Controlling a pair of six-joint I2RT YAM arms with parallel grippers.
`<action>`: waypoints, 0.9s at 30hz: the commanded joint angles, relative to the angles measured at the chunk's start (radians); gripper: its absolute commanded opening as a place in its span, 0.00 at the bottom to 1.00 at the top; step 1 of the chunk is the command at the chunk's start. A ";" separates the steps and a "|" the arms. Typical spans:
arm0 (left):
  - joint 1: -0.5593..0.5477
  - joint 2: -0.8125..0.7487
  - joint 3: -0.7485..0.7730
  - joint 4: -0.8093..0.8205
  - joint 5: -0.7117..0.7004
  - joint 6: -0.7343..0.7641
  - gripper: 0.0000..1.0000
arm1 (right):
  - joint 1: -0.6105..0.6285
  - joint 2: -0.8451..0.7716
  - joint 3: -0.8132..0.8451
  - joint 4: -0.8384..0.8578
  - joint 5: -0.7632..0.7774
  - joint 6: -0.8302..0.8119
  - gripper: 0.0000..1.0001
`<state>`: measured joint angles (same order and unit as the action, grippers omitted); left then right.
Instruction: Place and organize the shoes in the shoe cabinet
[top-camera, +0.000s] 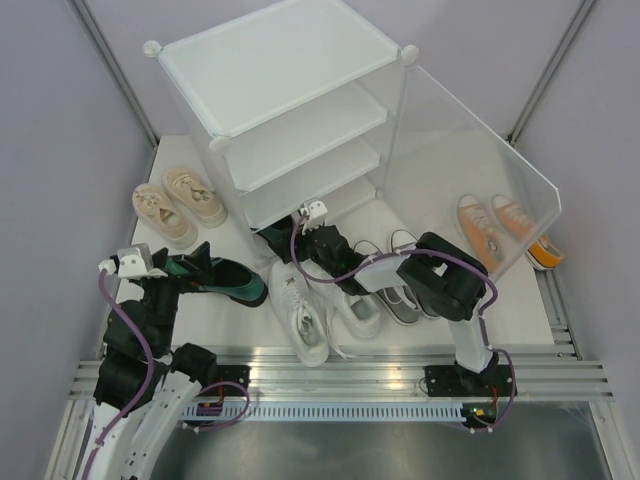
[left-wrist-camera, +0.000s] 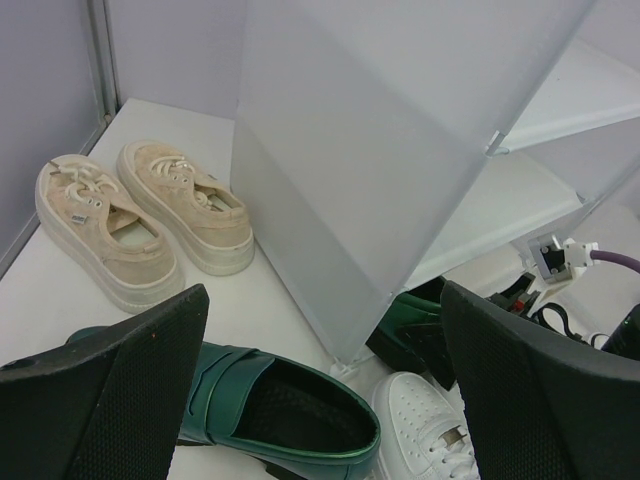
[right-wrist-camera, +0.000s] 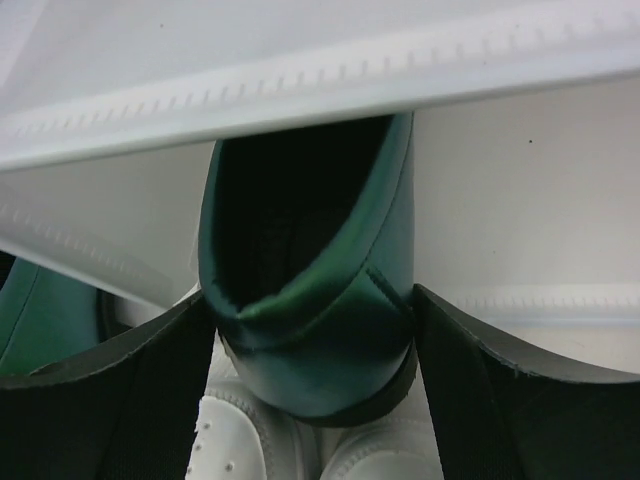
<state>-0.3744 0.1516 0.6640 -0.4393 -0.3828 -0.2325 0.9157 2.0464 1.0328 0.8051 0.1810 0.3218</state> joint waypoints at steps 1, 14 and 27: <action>0.002 0.008 -0.001 0.019 0.015 -0.005 1.00 | 0.023 -0.075 -0.048 0.052 -0.057 0.031 0.81; 0.002 0.005 0.000 0.019 0.019 -0.004 1.00 | 0.023 -0.117 -0.152 0.077 -0.080 0.045 0.57; 0.002 0.005 0.000 0.019 0.028 -0.004 1.00 | 0.023 -0.042 -0.025 0.034 -0.100 0.016 0.34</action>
<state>-0.3744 0.1516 0.6640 -0.4393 -0.3805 -0.2325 0.9211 1.9831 0.9470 0.8177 0.1543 0.3435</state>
